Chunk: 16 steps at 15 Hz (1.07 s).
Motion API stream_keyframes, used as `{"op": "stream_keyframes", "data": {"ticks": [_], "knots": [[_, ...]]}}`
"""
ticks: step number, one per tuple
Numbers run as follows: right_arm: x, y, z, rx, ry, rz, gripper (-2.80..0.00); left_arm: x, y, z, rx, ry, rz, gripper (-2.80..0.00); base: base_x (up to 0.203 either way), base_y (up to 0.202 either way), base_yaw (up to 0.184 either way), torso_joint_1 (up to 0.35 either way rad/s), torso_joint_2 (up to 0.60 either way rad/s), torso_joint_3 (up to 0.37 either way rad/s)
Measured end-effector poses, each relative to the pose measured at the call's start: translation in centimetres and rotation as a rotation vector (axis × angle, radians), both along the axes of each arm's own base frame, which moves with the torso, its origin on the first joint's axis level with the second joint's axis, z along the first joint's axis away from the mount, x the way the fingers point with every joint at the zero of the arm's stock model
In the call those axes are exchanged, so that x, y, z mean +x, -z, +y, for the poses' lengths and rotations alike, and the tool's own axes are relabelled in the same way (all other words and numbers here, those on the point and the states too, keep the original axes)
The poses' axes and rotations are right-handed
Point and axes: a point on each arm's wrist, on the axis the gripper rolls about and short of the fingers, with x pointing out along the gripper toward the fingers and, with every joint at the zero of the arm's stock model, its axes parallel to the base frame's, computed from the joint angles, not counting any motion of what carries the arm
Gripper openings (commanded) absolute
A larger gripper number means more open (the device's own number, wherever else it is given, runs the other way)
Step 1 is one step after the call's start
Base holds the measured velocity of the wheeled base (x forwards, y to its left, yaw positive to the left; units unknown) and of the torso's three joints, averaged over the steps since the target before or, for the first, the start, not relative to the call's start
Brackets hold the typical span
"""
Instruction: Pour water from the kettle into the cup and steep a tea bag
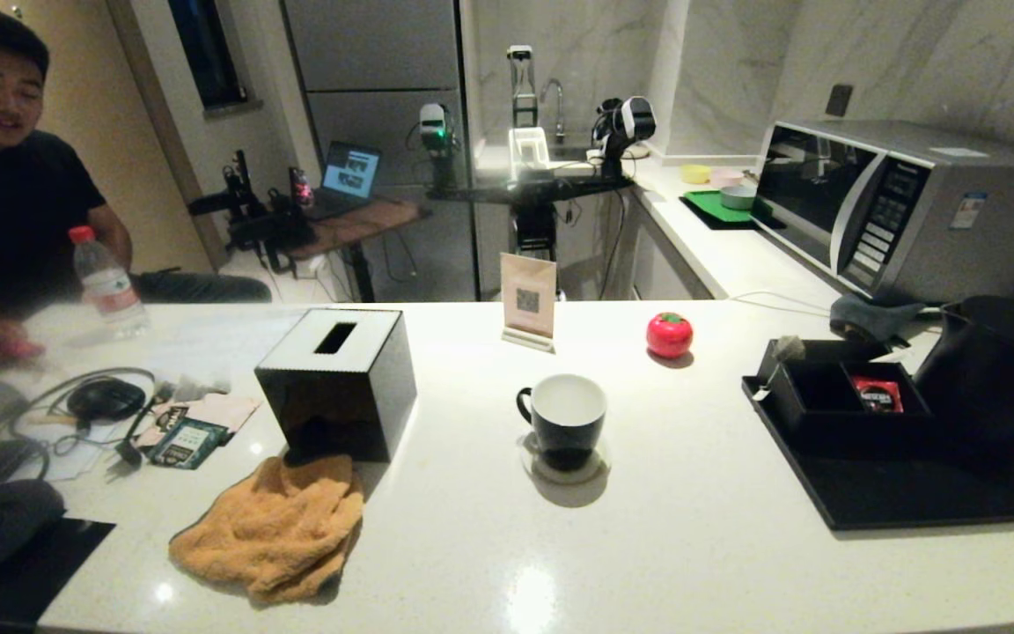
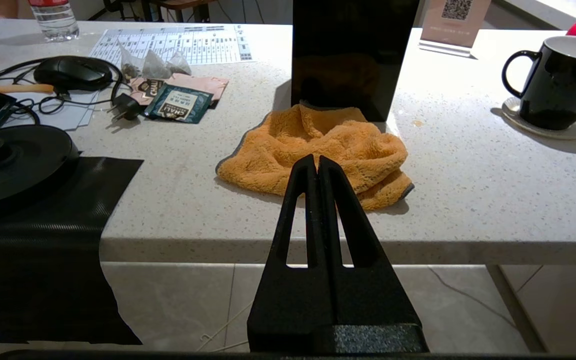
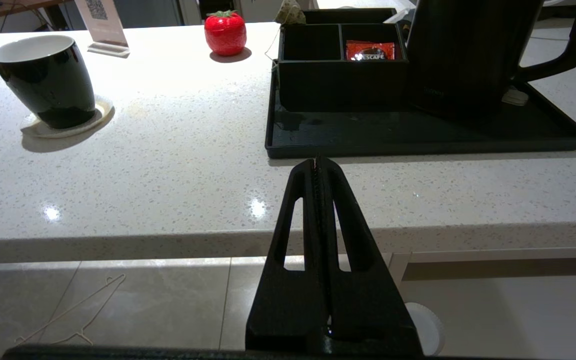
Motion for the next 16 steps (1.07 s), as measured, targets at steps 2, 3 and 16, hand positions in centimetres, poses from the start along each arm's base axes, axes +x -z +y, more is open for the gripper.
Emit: {"op": "stream_keyframes", "data": {"ticks": [2, 3, 16], "knots": [[0.00, -0.01, 0.00, 0.000, -0.001, -0.001, -2.80, 0.00, 0.00, 0.00, 0.000, 0.000, 0.000, -2.80, 0.000, 0.000, 0.000, 0.000, 0.00, 0.000], [0.00, -0.01, 0.00, 0.000, -0.001, -0.001, -2.80, 0.00, 0.00, 0.00, 0.000, 0.000, 0.000, -2.80, 0.000, 0.000, 0.000, 0.000, 0.00, 0.000], [0.00, -0.01, 0.00, -0.004, -0.001, -0.001, -2.80, 0.00, 0.00, 0.00, -0.001, 0.000, 0.000, -2.80, 0.000, 0.000, 0.000, 0.000, 0.00, 0.000]]}}
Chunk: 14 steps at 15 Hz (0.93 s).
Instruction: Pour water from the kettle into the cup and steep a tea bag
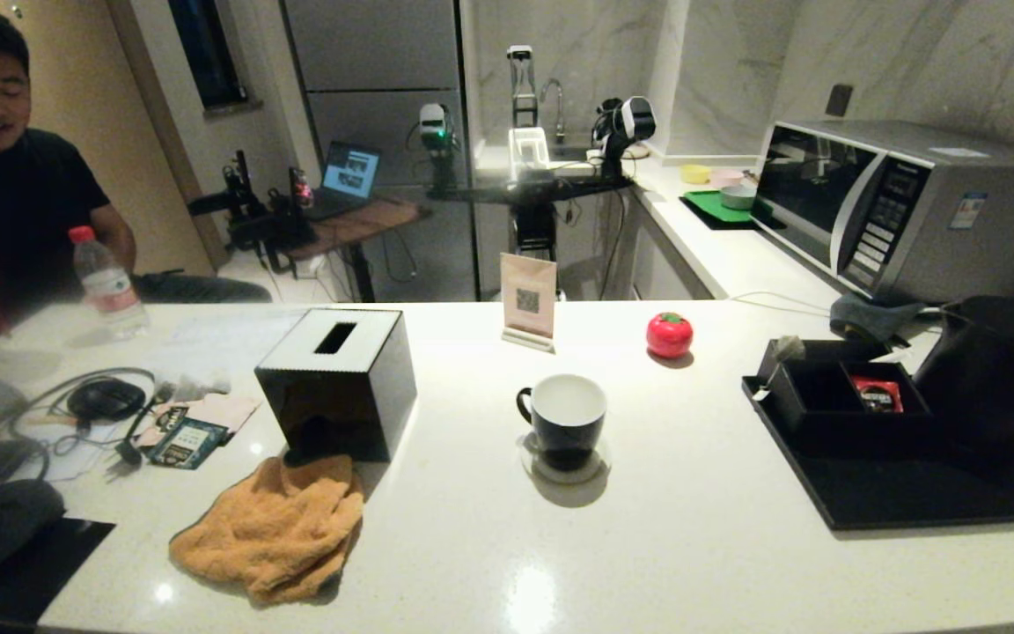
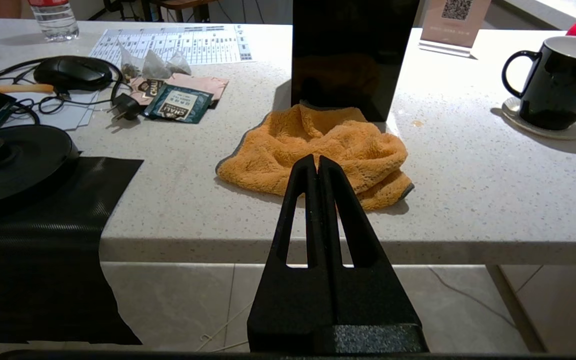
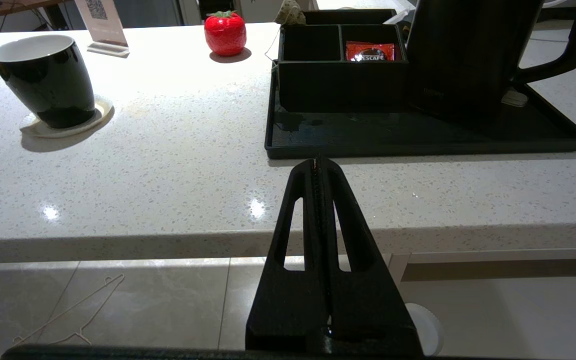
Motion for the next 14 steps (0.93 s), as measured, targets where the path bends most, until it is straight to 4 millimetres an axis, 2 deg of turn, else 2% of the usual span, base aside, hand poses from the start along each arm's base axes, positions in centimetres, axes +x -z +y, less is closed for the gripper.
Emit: {"op": "stream_keyframes", "data": {"ticks": [14], "knots": [[0.00, 0.00, 0.00, -0.006, 0.000, 0.000, -2.80, 0.00, -0.01, 0.00, -0.001, 0.000, -0.001, -2.80, 0.000, 0.000, 0.000, 0.000, 0.00, 0.000]]}}
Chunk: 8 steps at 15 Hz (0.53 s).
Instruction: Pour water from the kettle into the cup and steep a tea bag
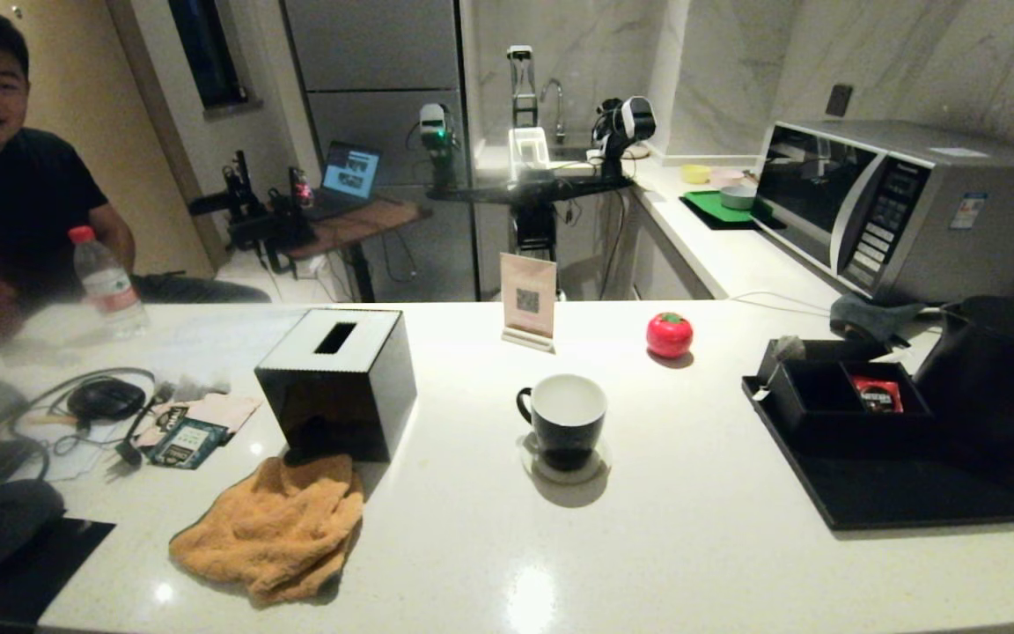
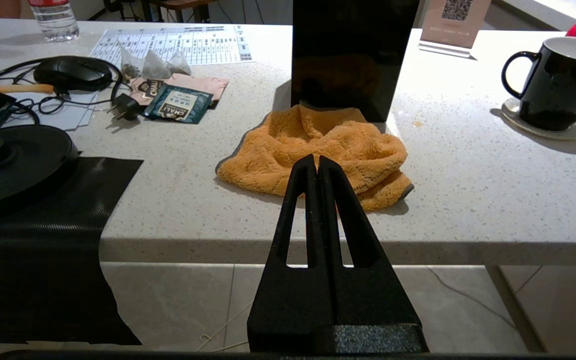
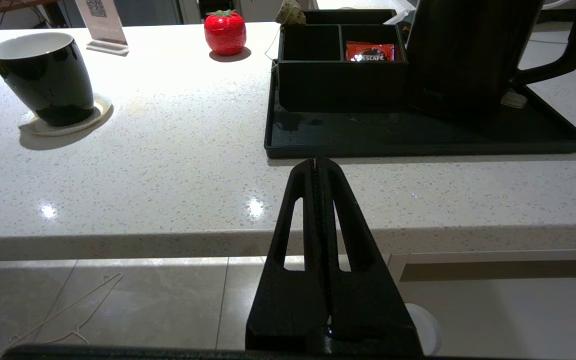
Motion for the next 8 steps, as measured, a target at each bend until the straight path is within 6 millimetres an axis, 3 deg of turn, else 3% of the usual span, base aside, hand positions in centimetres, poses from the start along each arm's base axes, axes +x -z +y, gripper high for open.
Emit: {"op": "stream_keyframes", "data": {"ticks": [8], "knots": [[0.00, 0.01, 0.00, -0.002, 0.000, 0.001, -2.80, 0.00, 0.01, 0.00, 0.001, 0.000, 0.001, -2.80, 0.000, 0.000, 0.000, 0.000, 0.00, 0.000]]}}
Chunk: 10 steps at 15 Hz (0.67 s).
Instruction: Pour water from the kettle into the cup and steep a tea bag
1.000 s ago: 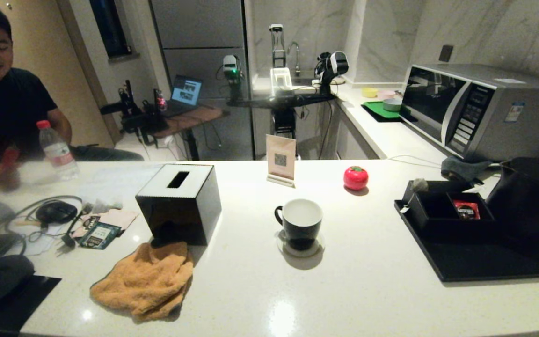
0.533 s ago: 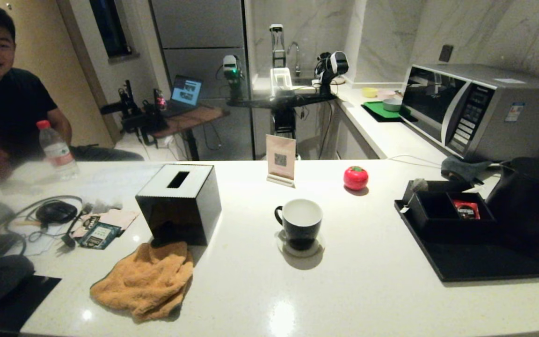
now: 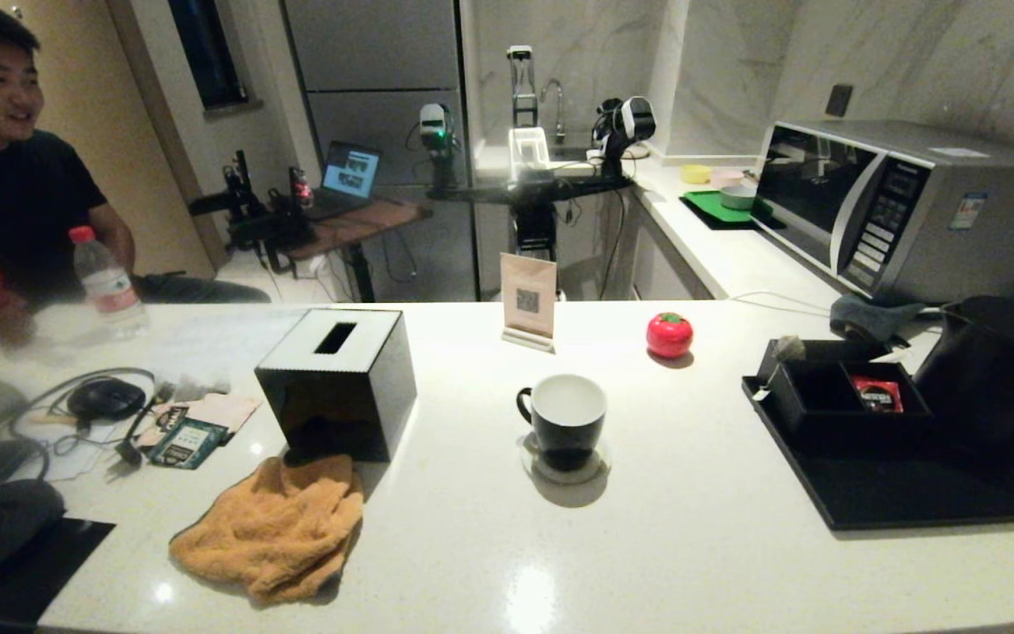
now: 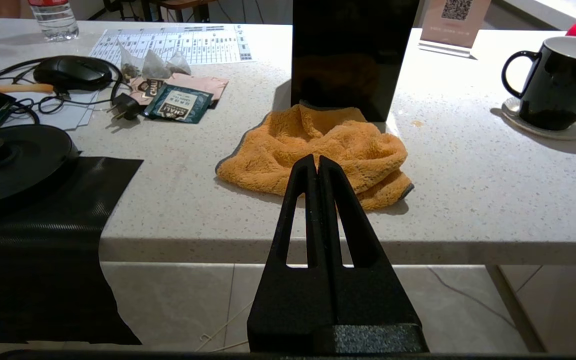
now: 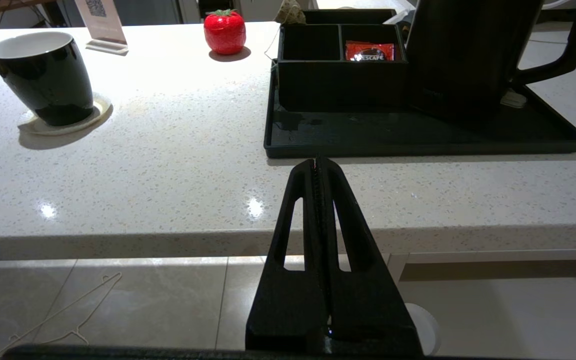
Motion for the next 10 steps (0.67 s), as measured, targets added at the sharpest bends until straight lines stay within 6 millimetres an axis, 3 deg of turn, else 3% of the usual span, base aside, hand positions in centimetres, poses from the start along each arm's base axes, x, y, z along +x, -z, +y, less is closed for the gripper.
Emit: {"op": "stream_keyframes", "data": {"ticks": [6, 10], "knots": [[0.00, 0.00, 0.00, -0.001, 0.001, 0.000, -2.80, 0.00, 0.00, 0.00, 0.001, 0.001, 0.000, -2.80, 0.001, -0.012, 0.000, 0.001, 0.00, 0.000], [0.00, 0.00, 0.00, 0.000, 0.000, 0.000, -2.80, 0.00, 0.00, 0.00, 0.001, 0.000, 0.000, -2.80, 0.001, -0.176, 0.000, 0.005, 0.00, -0.001]]}}
